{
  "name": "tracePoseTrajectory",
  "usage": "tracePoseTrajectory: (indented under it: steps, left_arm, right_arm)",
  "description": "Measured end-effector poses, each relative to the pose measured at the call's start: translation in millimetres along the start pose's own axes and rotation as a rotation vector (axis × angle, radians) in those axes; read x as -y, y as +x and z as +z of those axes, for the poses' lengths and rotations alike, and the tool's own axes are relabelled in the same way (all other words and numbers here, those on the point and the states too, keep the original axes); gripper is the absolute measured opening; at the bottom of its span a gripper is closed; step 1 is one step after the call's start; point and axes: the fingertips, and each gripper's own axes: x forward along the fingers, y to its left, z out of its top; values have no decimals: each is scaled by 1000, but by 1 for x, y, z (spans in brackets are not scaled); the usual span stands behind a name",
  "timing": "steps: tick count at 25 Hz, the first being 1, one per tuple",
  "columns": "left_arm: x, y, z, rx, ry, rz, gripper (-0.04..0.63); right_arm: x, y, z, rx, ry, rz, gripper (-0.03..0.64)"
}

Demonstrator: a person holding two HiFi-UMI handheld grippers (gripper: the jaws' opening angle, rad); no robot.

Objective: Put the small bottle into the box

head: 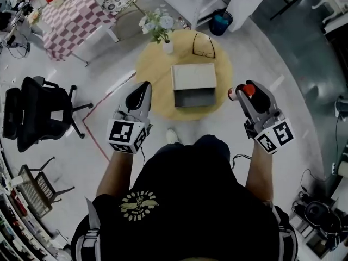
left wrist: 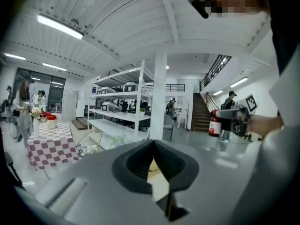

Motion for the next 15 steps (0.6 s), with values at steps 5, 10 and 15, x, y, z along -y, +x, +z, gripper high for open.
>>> tracePoseTrajectory:
  steps: [5, 10, 15]
  left_arm:
    - [-16, 15, -15, -30, -18, -46, 0]
    - [-23, 36, -53, -84, -54, -72, 0]
    - [-17, 61, -100, -136, -86, -75, 0]
  right_arm:
    - [-8, 24, -31, -96, 21, -45, 166]
    - [-8, 57, -93, -210, 27, -36, 167]
    - [-5, 81, -177, -327, 18, 25, 167]
